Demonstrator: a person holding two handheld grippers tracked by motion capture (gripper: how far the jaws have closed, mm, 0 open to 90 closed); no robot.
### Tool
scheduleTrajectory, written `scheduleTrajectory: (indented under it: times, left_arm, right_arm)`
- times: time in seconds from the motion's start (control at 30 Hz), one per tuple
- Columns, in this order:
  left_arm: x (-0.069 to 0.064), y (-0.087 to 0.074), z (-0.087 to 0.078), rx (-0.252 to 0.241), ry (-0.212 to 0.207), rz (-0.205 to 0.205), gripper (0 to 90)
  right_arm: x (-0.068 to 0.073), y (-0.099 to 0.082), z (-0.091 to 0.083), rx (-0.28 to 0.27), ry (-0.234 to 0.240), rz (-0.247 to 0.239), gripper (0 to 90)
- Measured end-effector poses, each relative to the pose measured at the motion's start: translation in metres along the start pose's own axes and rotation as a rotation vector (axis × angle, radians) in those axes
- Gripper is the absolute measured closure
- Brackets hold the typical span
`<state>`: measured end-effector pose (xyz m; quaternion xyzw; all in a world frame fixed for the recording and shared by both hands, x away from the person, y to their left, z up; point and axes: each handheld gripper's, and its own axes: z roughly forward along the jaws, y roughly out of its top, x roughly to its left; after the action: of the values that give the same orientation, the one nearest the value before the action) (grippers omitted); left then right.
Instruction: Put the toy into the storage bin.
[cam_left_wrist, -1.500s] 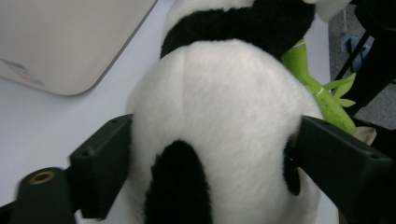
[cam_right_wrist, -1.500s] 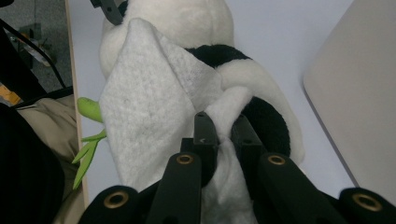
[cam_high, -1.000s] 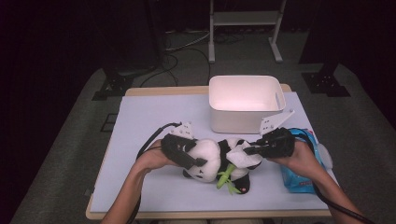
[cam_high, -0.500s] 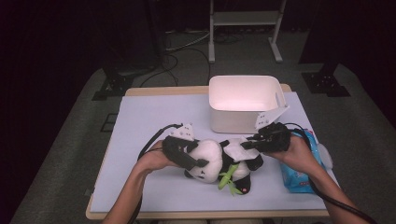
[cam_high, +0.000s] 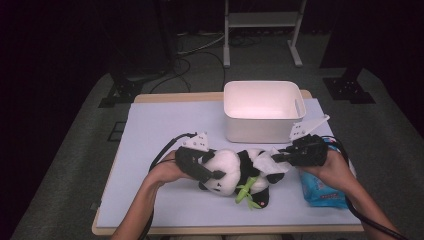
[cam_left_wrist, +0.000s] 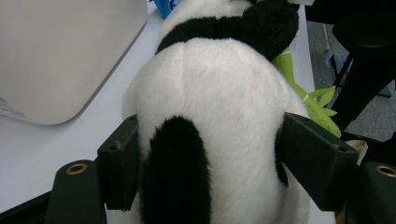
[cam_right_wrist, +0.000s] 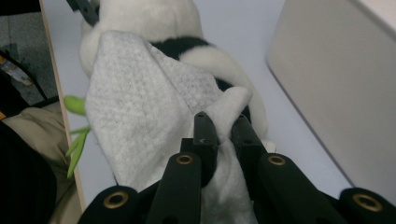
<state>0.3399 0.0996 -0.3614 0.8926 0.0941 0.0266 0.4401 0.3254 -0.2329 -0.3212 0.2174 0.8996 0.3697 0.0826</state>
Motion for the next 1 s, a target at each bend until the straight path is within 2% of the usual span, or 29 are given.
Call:
scheduleTrajectory:
  times: [0.17,0.37,0.47,0.53,0.7,0.8,0.9,1.0]
  left_arm:
    - [-0.005,0.005,0.006,-0.01,-0.004,0.019,26.0]
    - [-0.01,0.013,0.011,-0.033,-0.005,0.037,26.0]
    - [-0.01,0.017,0.012,-0.021,-0.004,0.048,25.7]
    - [-0.01,0.017,0.012,-0.018,-0.002,0.048,25.3]
    - [-0.009,0.015,0.011,-0.012,-0.001,0.043,24.9]
    - [-0.01,0.016,0.011,-0.011,0.004,0.038,24.9]
    - [-0.01,0.017,0.012,-0.012,0.005,0.038,24.9]
    - [-0.01,0.018,0.012,-0.008,0.006,0.043,24.9]
  right_arm:
    - [0.001,0.018,0.009,-0.017,0.019,-0.022,82.6]
    - [0.007,0.042,0.028,0.009,0.029,-0.081,82.6]
    - [0.011,0.053,0.036,0.011,0.032,-0.102,81.6]
    - [0.012,0.058,0.041,0.02,0.058,-0.11,78.8]
    - [0.012,0.059,0.039,-0.001,0.065,-0.11,73.0]
    - [0.011,0.056,0.036,-0.03,0.094,-0.109,76.5]
    - [0.015,0.053,0.036,-0.031,0.113,-0.141,81.4]
    - [0.021,0.052,0.041,-0.002,0.121,-0.177,81.9]
